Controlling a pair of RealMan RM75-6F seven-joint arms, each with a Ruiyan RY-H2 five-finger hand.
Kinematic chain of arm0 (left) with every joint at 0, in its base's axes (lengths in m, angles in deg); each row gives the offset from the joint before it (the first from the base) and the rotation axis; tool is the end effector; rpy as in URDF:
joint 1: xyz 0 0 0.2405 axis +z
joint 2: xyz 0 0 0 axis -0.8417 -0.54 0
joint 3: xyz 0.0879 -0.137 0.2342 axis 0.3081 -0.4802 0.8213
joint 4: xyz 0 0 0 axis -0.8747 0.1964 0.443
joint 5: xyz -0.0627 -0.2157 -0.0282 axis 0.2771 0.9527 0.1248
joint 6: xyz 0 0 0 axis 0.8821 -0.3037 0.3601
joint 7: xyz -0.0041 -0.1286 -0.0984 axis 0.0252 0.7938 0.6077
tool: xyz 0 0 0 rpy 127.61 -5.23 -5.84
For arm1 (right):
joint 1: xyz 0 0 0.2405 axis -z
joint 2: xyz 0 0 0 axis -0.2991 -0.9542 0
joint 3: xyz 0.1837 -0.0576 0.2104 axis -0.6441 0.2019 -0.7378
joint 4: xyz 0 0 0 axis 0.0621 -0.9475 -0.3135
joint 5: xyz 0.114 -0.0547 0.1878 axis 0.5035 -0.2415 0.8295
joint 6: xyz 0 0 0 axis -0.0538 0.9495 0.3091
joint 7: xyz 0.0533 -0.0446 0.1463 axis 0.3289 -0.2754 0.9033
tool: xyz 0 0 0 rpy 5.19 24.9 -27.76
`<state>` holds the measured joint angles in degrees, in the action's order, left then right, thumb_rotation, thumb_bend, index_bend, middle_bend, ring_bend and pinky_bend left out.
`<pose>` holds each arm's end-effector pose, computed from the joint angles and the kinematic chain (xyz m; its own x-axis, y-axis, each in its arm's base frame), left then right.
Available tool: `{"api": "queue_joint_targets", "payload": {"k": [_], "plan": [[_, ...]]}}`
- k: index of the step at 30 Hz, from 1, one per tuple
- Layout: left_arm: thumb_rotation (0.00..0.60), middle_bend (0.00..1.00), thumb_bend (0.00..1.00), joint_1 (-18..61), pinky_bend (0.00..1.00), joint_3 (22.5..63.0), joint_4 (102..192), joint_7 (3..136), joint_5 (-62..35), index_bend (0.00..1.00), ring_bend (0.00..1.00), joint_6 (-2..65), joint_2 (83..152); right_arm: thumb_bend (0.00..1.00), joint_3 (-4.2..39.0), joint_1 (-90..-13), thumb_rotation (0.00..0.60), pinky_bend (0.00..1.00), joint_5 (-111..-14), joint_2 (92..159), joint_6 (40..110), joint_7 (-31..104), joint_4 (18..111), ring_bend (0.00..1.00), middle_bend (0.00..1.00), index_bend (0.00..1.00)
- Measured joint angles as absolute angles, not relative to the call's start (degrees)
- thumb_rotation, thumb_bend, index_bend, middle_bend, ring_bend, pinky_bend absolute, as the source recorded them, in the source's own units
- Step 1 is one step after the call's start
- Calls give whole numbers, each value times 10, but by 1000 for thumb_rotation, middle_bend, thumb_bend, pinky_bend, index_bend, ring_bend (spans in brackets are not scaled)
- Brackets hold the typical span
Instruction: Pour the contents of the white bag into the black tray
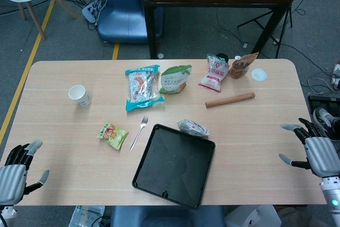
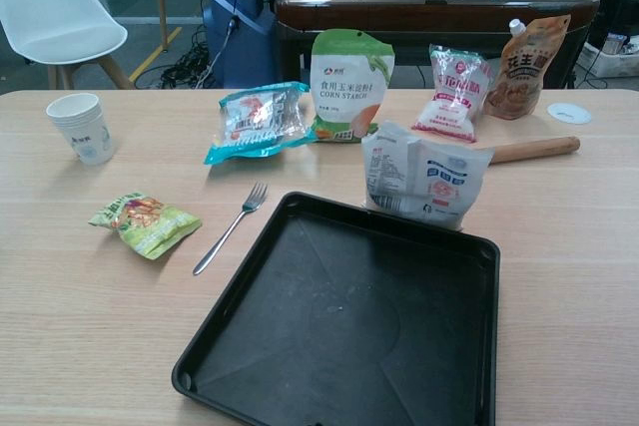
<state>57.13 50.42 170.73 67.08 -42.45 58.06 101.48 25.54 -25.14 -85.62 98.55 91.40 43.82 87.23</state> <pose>-0.3252 0.1650 0.1407 0.3333 -0.0280 0.9424 0.9427 -0.0073 -0.3336 -0.3311 -0.2152 0.1832 0.3098 -0.0788 0.9475 -0.9506 -0.0470 0.3069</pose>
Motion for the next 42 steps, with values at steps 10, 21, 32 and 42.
{"api": "queue_joint_targets", "payload": {"k": [10, 21, 32, 42], "plan": [[600, 135, 287, 572, 53, 505, 1702, 673, -423, 119, 111, 578, 1018, 141, 252, -261, 600, 123, -858, 992, 900, 436, 875, 101, 297, 251], [600, 135, 288, 572, 53, 506, 1702, 677, -429, 119, 111, 584, 1019, 134, 234, -324, 600, 123, -847, 1023, 810, 417, 880, 101, 251, 145], [600, 135, 288, 579, 53, 508, 1707, 675, -433, 119, 111, 592, 1016, 133, 201, -440, 600, 123, -806, 1125, 677, 394, 850, 66, 151, 46], [600, 135, 288, 580, 53, 510, 1709, 676, -432, 119, 111, 591, 1015, 163, 179, -509, 600, 161, -759, 1239, 619, 363, 764, 62, 181, 49]]}}
